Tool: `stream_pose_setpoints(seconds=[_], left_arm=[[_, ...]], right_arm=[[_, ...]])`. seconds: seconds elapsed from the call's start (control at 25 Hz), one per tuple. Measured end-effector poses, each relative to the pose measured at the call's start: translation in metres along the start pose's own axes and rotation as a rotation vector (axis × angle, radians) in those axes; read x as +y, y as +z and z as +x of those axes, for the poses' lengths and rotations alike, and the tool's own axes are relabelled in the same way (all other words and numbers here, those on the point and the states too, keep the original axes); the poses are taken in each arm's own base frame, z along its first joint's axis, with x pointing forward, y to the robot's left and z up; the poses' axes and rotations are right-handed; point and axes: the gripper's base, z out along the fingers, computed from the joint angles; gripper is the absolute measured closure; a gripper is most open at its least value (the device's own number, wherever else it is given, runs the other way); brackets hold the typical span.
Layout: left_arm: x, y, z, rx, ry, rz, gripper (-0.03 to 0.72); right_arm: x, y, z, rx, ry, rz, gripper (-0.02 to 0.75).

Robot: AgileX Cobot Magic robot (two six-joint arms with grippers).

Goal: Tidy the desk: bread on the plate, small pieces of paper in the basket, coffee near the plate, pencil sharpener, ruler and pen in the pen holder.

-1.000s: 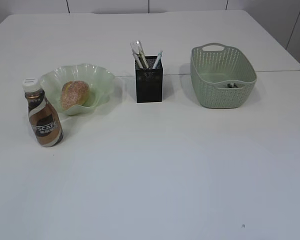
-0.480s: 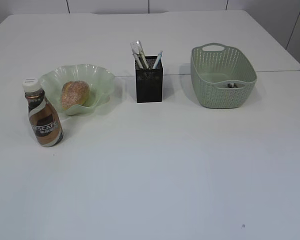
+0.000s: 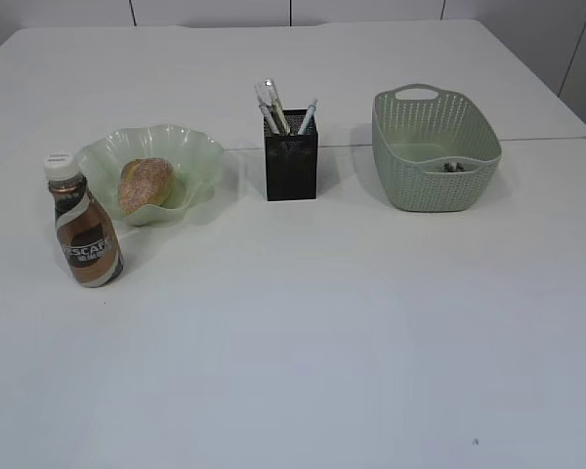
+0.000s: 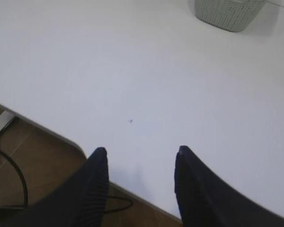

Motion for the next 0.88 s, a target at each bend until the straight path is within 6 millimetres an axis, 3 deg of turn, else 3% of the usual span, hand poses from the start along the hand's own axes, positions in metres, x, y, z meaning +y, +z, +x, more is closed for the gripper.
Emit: stream_pose_setpoints(seconds=[0.88], left_arm=[[0.0005, 0.0090, -0.0021, -0.051, -0.022, -0.034, 0.263]], right_arm=[[-0.0053, 0.0061, -0.0015, -0.038, 0.082, 0.073, 0.364]])
